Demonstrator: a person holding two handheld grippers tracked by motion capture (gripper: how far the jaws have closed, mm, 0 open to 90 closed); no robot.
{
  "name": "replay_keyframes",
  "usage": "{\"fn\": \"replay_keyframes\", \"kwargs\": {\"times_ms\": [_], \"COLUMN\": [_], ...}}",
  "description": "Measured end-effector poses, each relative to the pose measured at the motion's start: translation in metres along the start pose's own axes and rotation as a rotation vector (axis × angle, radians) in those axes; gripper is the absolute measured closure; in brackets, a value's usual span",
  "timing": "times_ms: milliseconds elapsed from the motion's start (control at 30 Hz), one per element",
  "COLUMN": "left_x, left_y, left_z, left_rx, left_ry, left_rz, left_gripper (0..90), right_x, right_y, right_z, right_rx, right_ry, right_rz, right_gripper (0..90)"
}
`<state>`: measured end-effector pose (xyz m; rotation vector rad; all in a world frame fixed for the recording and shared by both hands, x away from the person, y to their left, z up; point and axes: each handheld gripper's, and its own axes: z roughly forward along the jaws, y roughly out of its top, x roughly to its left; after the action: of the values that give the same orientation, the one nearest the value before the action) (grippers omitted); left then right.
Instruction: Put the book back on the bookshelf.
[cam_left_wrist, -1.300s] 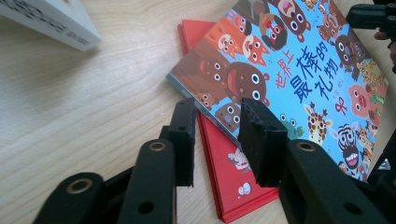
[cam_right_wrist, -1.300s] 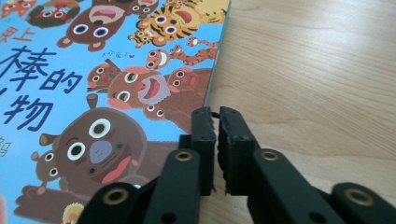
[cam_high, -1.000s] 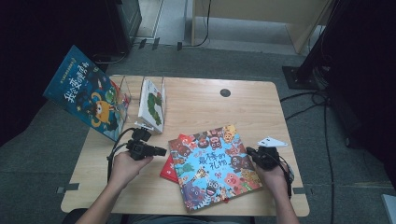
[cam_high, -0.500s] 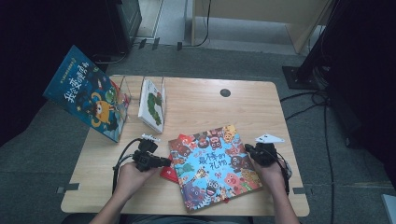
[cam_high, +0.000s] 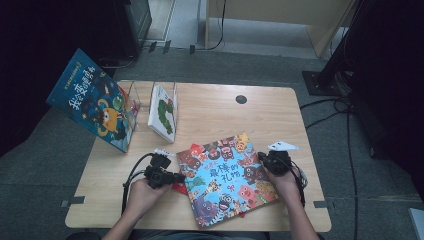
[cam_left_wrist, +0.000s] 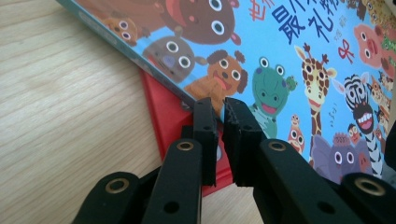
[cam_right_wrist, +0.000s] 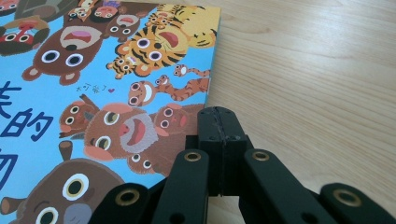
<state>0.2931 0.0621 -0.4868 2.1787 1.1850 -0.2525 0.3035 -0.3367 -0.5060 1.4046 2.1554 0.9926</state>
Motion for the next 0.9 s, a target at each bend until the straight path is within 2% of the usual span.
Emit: {"fn": "replay_keyframes", "kwargs": {"times_ms": [300, 400, 467, 900], "left_x": [0.003, 0.003, 0.004, 0.009], "left_y": [-0.009, -0.011, -0.015, -0.030], "left_z": [-0.006, -0.007, -0.009, -0.021], "left_rx": [-0.017, -0.022, -0.033, -0.063], "left_ry": [0.013, 0.018, 0.022, 0.051], "left_rz": [-0.026, -0.032, -0.046, -0.092], "left_gripper": [85.8, 86.0, 86.1, 85.8], "right_x": [0.009, 0.010, 0.012, 0.025], "right_y": [0.012, 0.013, 0.019, 0.037], "right_z": [0.013, 0.016, 0.020, 0.039], "right_rx": [0.022, 0.015, 0.033, 0.038], "right_ry": [-0.009, -0.002, 0.005, 0.036], "right_rz": [-0.004, -0.002, 0.006, -0.050], "right_gripper": [90.0, 90.0, 90.0, 90.0]}}
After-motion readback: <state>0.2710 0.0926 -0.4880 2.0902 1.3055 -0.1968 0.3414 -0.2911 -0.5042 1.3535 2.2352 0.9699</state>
